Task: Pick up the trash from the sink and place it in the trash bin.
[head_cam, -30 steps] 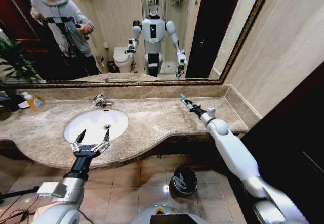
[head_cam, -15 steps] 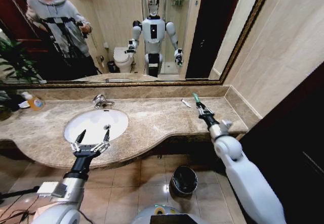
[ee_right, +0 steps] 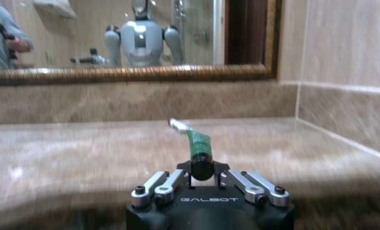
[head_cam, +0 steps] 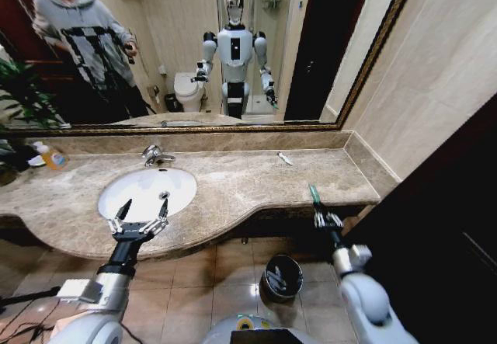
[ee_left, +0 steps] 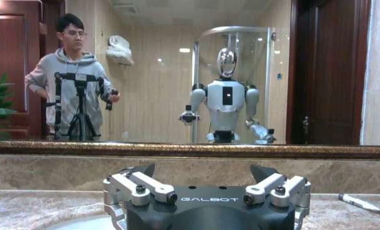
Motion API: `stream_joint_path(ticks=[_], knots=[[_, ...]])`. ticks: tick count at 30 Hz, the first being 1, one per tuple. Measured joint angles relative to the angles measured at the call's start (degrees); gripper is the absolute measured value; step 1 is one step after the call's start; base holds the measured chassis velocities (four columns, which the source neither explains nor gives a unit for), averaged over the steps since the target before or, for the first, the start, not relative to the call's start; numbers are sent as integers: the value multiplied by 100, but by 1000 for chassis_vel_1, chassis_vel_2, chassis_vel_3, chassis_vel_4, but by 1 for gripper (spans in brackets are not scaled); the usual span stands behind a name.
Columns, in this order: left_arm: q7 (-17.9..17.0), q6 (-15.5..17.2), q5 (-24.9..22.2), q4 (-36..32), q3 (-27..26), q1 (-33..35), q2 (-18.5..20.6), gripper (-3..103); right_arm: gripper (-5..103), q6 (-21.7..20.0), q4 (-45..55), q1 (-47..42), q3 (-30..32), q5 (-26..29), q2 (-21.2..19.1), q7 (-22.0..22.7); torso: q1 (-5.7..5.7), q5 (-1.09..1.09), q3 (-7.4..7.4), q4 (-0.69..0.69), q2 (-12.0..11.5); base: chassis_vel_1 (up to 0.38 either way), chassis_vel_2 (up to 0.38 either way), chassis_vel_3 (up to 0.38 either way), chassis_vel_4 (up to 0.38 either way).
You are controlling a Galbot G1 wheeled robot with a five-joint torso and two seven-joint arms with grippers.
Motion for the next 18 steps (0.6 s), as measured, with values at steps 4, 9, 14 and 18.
stream_joint_path(ticks=[4, 9, 14, 18], knots=[[0, 0, 0, 0, 0, 0, 0, 100, 20, 359, -272, -397, -118, -201, 283, -10, 0, -1, 0, 0, 0, 0, 0, 0, 0], [0, 0, 0, 0, 0, 0, 0, 100, 20, 792, -853, -642, -310, -472, 467, -9, 0, -2, 0, 0, 0, 0, 0, 0, 0], [0, 0, 0, 0, 1, 0, 0, 100, 20, 1025, -1844, -566, -519, -527, 344, 5, 0, -1, 0, 0, 0, 0, 0, 0, 0], [0, 0, 0, 0, 1, 0, 0, 100, 20, 836, -2558, -292, -637, -398, 276, -44, 0, -1, 1, 0, -1, 0, 0, 0, 0]])
